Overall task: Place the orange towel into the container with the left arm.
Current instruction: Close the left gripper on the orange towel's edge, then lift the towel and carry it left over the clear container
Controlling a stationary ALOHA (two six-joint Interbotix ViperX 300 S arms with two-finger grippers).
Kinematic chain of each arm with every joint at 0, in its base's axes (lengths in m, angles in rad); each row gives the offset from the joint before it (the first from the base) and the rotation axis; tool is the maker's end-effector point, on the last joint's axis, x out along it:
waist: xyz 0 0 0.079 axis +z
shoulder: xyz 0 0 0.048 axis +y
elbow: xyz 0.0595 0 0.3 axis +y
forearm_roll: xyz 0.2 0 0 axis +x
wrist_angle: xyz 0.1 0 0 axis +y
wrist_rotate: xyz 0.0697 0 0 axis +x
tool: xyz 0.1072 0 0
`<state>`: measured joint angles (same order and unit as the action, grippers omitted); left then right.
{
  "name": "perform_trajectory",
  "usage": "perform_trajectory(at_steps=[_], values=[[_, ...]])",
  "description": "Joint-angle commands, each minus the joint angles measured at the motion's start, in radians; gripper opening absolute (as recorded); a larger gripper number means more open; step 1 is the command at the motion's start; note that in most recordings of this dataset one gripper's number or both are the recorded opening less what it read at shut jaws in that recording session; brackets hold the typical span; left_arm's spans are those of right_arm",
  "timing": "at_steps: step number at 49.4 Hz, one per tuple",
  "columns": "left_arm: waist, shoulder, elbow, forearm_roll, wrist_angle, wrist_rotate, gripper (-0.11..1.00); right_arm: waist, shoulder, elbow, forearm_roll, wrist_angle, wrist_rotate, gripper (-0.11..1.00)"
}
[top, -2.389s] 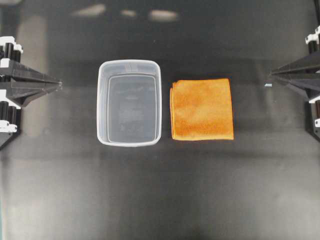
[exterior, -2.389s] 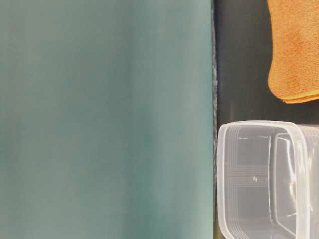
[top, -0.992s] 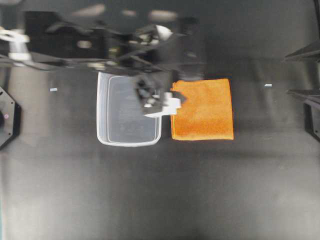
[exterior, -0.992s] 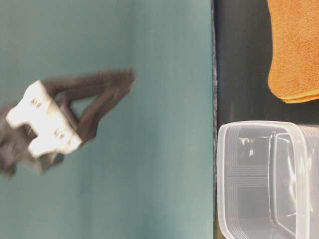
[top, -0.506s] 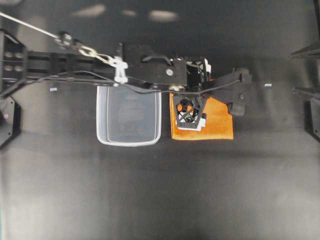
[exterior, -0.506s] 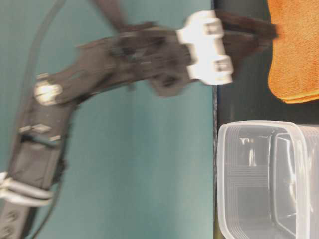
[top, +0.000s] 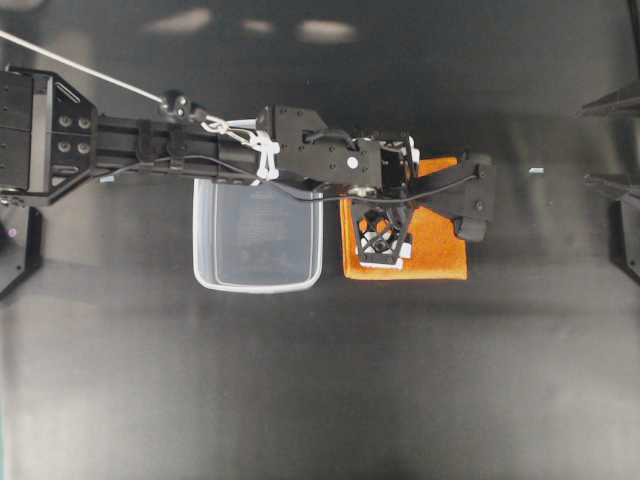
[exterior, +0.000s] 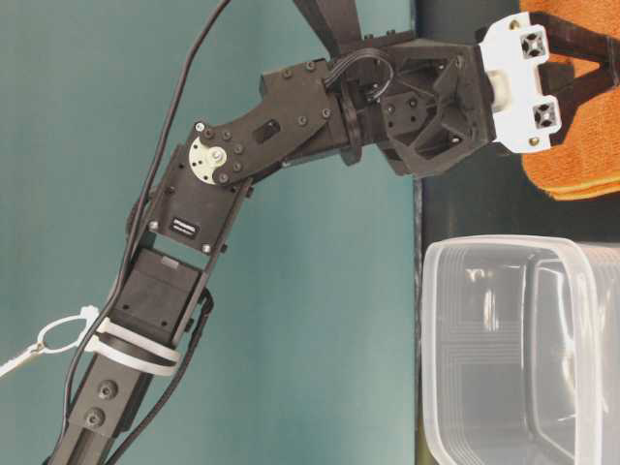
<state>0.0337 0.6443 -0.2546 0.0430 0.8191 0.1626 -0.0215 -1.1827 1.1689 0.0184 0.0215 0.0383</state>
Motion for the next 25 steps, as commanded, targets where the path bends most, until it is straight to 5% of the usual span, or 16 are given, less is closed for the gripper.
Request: perform_trajectory(at_steps=[1,12,25], values=[[-0.009,-0.005,-0.002,0.003,-0.006,0.012,0.66,-0.003,0.011,-0.017,0.002,-0.005,0.002,0.75],[-0.012,-0.060,-0.020,0.003,-0.006,0.015,0.07,-0.003,0.008,-0.018,0.002,-0.005,0.000,0.75],[-0.034,-0.287,-0.067,0.003,0.127,0.014,0.06,-0.003,0.003,-0.018,0.002,-0.012,0.002,0.75]])
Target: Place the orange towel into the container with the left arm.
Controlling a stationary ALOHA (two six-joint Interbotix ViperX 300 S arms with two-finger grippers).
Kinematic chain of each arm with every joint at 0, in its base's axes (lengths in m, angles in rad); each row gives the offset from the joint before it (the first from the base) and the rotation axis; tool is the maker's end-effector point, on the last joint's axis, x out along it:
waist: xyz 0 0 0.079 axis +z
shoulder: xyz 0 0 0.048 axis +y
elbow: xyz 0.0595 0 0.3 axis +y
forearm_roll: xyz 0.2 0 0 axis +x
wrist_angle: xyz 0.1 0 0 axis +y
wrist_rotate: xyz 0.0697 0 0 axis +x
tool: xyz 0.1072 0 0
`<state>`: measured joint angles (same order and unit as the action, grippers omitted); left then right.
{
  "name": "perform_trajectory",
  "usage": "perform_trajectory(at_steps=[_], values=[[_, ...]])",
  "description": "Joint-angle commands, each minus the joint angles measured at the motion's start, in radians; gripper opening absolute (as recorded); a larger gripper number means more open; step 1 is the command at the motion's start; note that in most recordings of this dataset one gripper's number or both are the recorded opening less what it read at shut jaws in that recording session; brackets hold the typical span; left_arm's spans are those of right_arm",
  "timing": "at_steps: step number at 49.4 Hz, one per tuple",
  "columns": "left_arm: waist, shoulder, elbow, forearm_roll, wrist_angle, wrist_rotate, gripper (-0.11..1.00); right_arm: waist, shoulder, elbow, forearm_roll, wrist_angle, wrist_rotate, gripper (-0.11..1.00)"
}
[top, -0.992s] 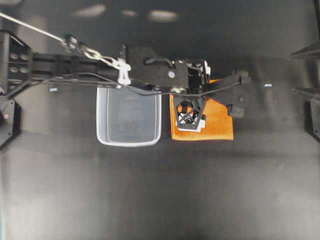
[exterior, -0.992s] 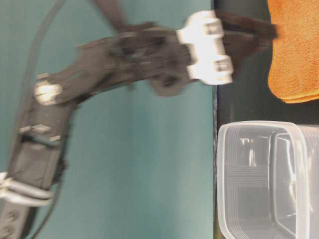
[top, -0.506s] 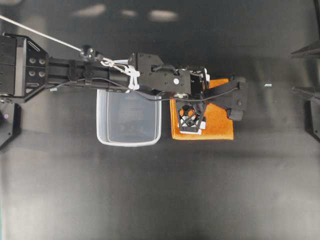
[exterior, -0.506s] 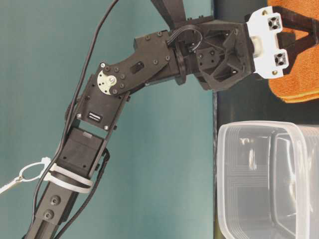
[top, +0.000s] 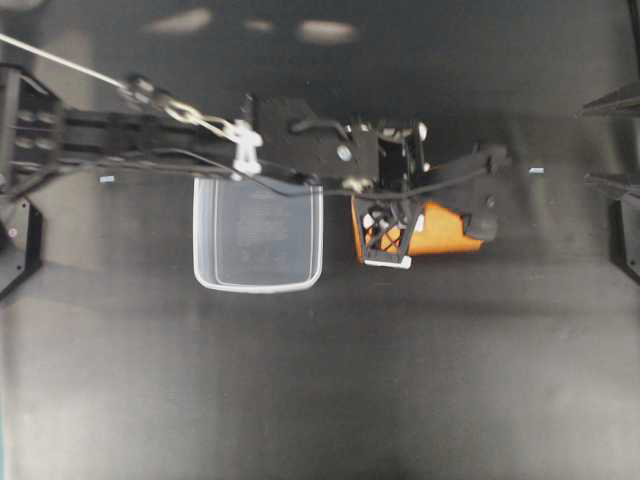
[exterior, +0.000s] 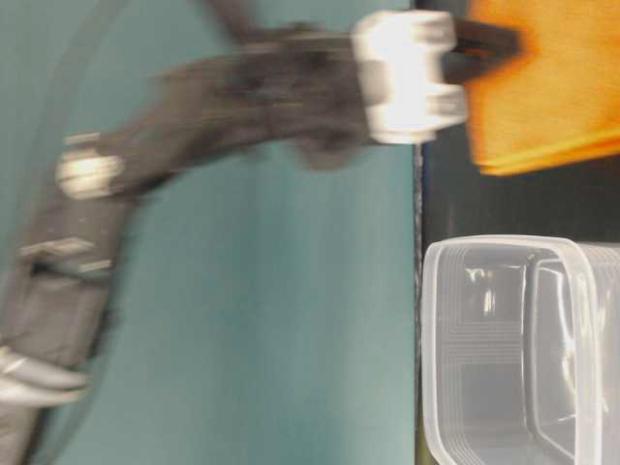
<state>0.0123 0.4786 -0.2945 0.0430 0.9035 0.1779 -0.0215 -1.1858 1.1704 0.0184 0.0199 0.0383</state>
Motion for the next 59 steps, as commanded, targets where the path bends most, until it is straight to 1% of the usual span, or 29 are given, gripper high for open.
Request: perform_trajectory(at_steps=[1,8,12,15,20,27,30,34,39,45,59], values=[[-0.011,-0.143,-0.026,0.003,0.060,-0.002,0.06,-0.002,0.005,-0.020,0.002,-0.012,0.002,0.75],[-0.003,-0.298,0.023,0.003,0.178,-0.003,0.06,-0.002,0.005,-0.020,0.002,-0.014,0.002,0.75],[0.000,-0.376,0.087,0.003,0.227,-0.002,0.06,-0.003,0.006,-0.020,0.002,-0.025,0.002,0.75],[0.005,-0.428,0.152,0.003,0.239,-0.002,0.06,-0.003,0.008,-0.020,0.002,-0.031,0.002,0.75],[0.028,-0.505,0.296,0.003,0.216,-0.002,0.06,-0.002,0.009,-0.018,0.002,-0.040,0.002,0.75],[0.064,-0.569,0.476,0.003,0.120,0.000,0.06,-0.002,0.011,-0.018,0.002,-0.051,0.002,0.75],[0.072,-0.586,0.537,0.003,0.074,0.000,0.06,-0.002,0.012,-0.018,0.002,-0.052,0.002,0.75],[0.075,-0.597,0.592,0.003,0.031,0.002,0.06,-0.002,0.012,-0.018,0.002,-0.054,0.002,0.75],[0.072,-0.598,0.632,0.003,-0.005,0.002,0.06,-0.002,0.012,-0.018,0.002,-0.054,0.003,0.75],[0.069,-0.595,0.643,0.003,-0.034,0.002,0.06,-0.002,0.014,-0.018,0.002,-0.054,0.002,0.75],[0.072,-0.592,0.675,0.003,-0.043,0.002,0.06,-0.002,0.015,-0.017,0.002,-0.054,0.002,0.73]])
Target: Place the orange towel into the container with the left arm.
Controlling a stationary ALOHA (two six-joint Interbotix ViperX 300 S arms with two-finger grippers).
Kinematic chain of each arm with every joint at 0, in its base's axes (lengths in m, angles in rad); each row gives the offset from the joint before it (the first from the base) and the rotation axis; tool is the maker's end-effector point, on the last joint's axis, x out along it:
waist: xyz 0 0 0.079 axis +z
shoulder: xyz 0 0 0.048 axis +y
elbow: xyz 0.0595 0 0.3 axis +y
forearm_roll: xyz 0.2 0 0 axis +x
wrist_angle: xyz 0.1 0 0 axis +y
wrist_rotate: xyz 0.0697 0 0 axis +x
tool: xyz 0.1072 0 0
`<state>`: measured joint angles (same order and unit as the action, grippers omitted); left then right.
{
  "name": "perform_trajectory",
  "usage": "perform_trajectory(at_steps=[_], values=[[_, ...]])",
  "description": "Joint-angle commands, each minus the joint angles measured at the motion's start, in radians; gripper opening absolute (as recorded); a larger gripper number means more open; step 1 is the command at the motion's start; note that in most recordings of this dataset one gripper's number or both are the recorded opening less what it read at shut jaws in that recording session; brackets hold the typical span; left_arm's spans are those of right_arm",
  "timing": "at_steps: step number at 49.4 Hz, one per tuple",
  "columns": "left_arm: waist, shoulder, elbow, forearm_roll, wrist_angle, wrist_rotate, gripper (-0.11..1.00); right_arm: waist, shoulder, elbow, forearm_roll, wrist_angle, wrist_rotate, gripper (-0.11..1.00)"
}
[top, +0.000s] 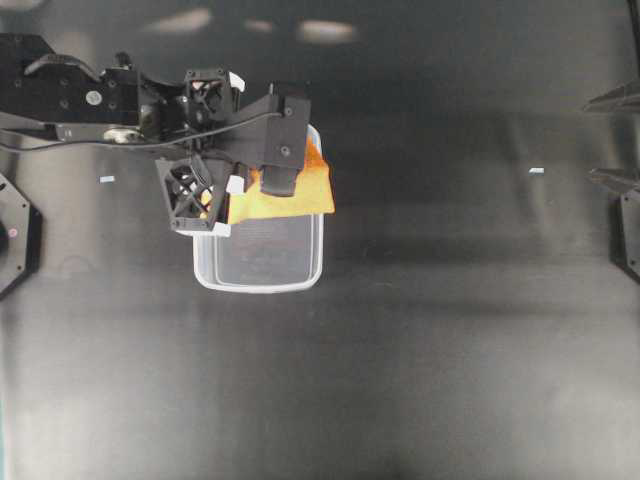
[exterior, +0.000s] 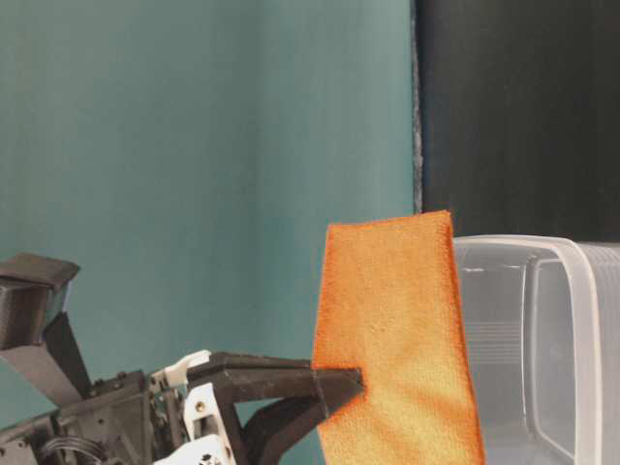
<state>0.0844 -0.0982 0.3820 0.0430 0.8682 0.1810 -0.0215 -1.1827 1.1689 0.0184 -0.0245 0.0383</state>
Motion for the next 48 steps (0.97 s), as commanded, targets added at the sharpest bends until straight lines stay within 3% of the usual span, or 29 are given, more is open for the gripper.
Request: perform_trajectory(at_steps=[1,8,18,23,36,48], values=[[0.000,-0.014,0.000,0.003,-0.008,-0.002,0.06,-0.002,0.012,-0.015,0.002,-0.009,0.002,0.73],[0.000,-0.014,0.009,0.003,-0.023,0.000,0.11,-0.003,0.012,-0.015,0.002,-0.009,0.002,0.73],[-0.005,-0.017,0.006,0.003,-0.058,-0.005,0.71,-0.003,0.012,-0.014,0.002,-0.009,0.002,0.73],[-0.011,-0.018,-0.008,0.003,-0.054,-0.005,0.89,-0.002,0.012,-0.014,0.002,-0.009,0.003,0.73],[-0.011,-0.150,-0.078,0.003,-0.017,-0.008,0.89,-0.003,0.012,-0.015,0.002,-0.009,0.003,0.73],[-0.040,-0.359,-0.037,0.003,-0.129,-0.021,0.89,-0.003,0.011,-0.012,0.002,-0.009,0.003,0.73]])
